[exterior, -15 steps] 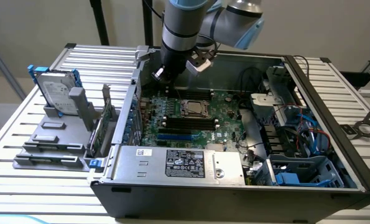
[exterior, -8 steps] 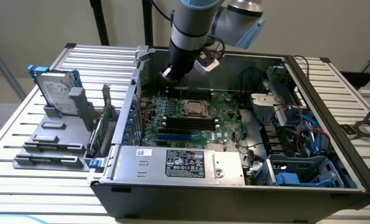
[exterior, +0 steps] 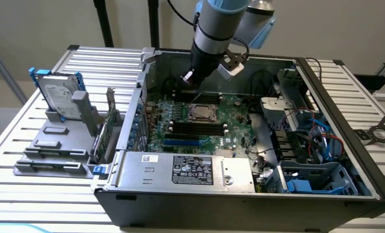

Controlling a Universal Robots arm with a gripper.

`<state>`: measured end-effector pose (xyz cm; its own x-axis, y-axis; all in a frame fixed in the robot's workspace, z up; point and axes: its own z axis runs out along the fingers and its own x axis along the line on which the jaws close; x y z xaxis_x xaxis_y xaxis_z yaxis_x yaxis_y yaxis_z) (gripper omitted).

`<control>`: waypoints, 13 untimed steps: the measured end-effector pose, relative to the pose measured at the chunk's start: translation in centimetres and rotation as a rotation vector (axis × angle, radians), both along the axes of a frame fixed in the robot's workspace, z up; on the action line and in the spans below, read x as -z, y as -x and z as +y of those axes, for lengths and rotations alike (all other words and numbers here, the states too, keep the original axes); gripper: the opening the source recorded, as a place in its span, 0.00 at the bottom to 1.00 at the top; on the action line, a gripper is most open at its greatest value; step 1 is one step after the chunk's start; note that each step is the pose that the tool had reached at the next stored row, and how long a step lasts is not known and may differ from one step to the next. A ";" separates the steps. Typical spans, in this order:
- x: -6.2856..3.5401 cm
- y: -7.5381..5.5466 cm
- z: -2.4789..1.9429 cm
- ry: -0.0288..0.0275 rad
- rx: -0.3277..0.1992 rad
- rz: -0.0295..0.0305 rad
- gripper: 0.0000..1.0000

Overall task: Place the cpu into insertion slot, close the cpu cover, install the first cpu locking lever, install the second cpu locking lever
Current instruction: 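Install the first cpu locking lever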

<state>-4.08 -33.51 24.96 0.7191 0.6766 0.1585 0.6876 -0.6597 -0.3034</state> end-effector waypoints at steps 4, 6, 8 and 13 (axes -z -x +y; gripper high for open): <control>0.70 -0.1 0.06 0.0007 0.000 0.0002 0.11; 1.06 -0.1 0.21 0.0023 0.000 0.0002 0.11; 1.38 0.0 0.35 0.0055 -0.001 0.0003 0.11; 2.11 0.2 0.43 0.0135 -0.009 0.0002 0.11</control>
<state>-4.29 -33.08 22.85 0.7131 0.6850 0.1492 0.6934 -0.6576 -0.2946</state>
